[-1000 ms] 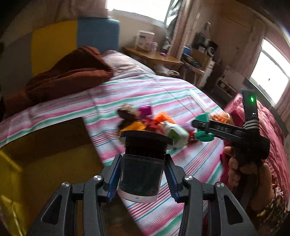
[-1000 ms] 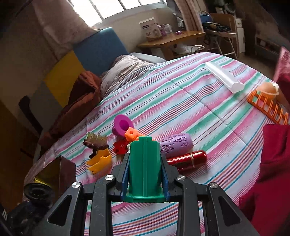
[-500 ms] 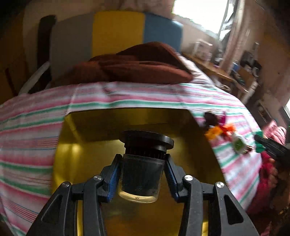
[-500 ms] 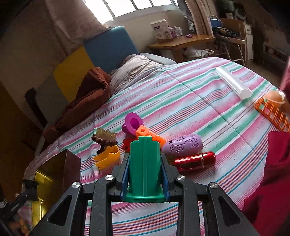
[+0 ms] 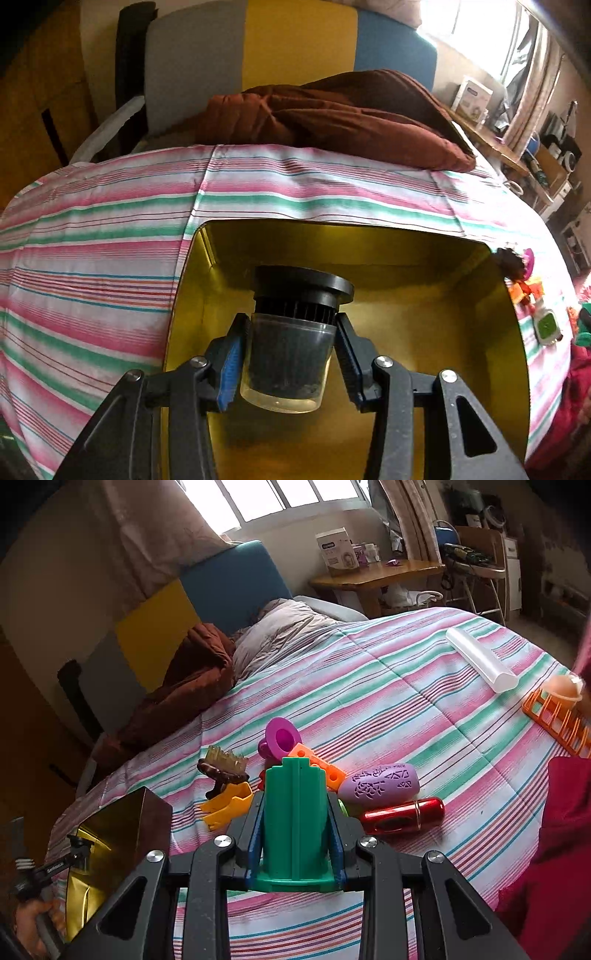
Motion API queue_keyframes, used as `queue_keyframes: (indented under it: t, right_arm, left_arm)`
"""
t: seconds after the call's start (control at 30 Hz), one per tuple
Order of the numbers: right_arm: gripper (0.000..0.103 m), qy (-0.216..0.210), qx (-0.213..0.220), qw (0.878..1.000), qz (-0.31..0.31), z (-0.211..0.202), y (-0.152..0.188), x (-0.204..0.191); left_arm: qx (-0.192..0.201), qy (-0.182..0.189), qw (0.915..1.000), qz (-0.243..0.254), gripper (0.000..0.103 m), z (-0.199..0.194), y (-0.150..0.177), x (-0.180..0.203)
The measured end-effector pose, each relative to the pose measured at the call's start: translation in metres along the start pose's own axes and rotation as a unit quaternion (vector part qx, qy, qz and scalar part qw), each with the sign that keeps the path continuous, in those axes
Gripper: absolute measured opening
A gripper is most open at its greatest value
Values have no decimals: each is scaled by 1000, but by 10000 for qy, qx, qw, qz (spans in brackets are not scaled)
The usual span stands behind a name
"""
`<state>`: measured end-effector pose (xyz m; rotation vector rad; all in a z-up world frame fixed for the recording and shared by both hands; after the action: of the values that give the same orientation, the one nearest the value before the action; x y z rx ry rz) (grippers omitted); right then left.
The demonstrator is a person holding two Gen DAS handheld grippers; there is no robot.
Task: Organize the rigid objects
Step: 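Carry the clear cup into the gold tray and open the left tool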
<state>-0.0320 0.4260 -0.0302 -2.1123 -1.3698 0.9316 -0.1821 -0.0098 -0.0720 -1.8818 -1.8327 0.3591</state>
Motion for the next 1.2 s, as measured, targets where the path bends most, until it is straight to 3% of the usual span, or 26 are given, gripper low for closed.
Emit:
queue_keyframes:
  t: [0.4,0.7,1.2]
  right_arm:
    - [31,-41,7,10000,-76,1,0,-5]
    - [31,-39,2,10000,-91,1,0,-4]
    - [31,-44,0,9999,-148,0,1,-6]
  left_arm:
    - [-25,-324,9994,-66,46,17,-6,-15]
    - [-63,-217,9992,-339,47,11,-4,-24]
    - [537,-10,9978,-381,47,-43,13,-22]
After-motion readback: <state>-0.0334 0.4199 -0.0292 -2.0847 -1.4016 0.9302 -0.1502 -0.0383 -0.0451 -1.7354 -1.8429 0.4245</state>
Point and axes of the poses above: each gripper's, at about its wrist camera, not at the fingertips, and z roughly the way its jaws point, x to its right, y to its underside, the point moved 4 cm from there along z, roughly the way its jaws point, and after that the axes turned 6 degrees about -z, right-handed, at the moved point
